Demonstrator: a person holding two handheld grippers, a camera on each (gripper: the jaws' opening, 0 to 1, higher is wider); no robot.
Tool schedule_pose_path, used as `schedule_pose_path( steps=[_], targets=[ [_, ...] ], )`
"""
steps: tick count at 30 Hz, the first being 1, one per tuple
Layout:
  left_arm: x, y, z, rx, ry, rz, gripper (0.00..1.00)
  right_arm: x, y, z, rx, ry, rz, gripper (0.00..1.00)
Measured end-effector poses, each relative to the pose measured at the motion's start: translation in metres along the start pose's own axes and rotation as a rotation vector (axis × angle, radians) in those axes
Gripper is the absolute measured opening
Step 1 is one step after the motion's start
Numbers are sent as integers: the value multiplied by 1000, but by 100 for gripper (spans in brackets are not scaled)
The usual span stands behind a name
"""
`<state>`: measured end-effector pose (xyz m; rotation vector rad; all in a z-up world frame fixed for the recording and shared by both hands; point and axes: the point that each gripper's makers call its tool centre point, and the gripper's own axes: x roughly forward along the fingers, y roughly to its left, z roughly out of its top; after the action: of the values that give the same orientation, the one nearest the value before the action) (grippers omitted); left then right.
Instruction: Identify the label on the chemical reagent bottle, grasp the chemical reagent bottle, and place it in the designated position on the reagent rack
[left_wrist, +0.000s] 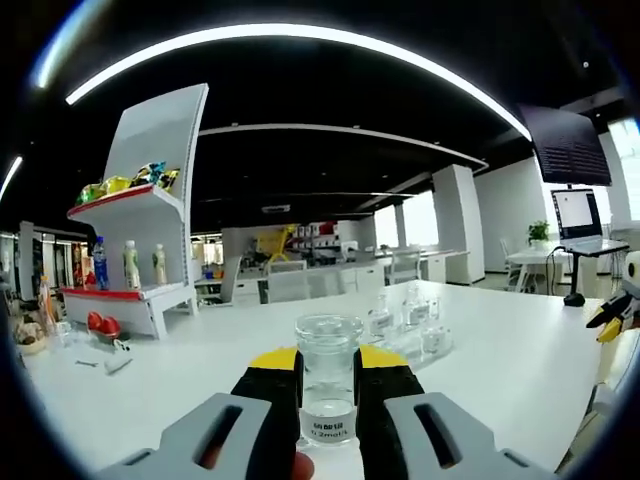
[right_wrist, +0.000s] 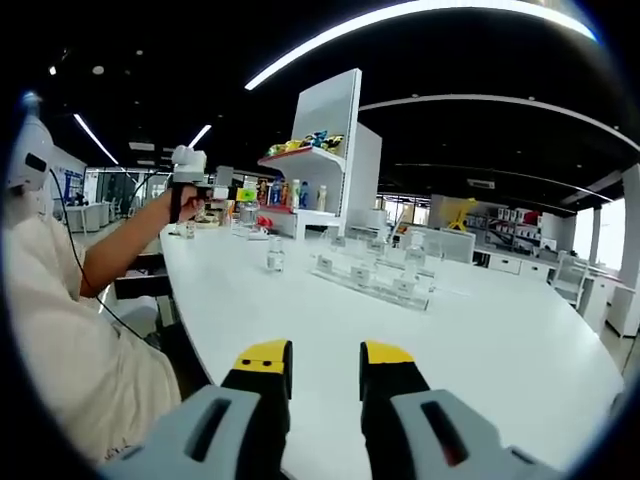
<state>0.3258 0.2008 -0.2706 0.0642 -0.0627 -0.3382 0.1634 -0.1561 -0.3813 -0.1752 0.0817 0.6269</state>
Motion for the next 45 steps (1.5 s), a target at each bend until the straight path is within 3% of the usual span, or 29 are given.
schedule_pose_path(
  steps=[13,27,45],
  targets=[
    [13,-6,15,-7,-17,-16,21,1,0,2,-8,-4,1,27],
    [40,-28,31,-15,-44,-37,20,1,1,4,-7,-7,-2,27],
    [77,-29,20,-27,-15,-21,20,2,-8,2,14,-6,-19,27]
  ],
)
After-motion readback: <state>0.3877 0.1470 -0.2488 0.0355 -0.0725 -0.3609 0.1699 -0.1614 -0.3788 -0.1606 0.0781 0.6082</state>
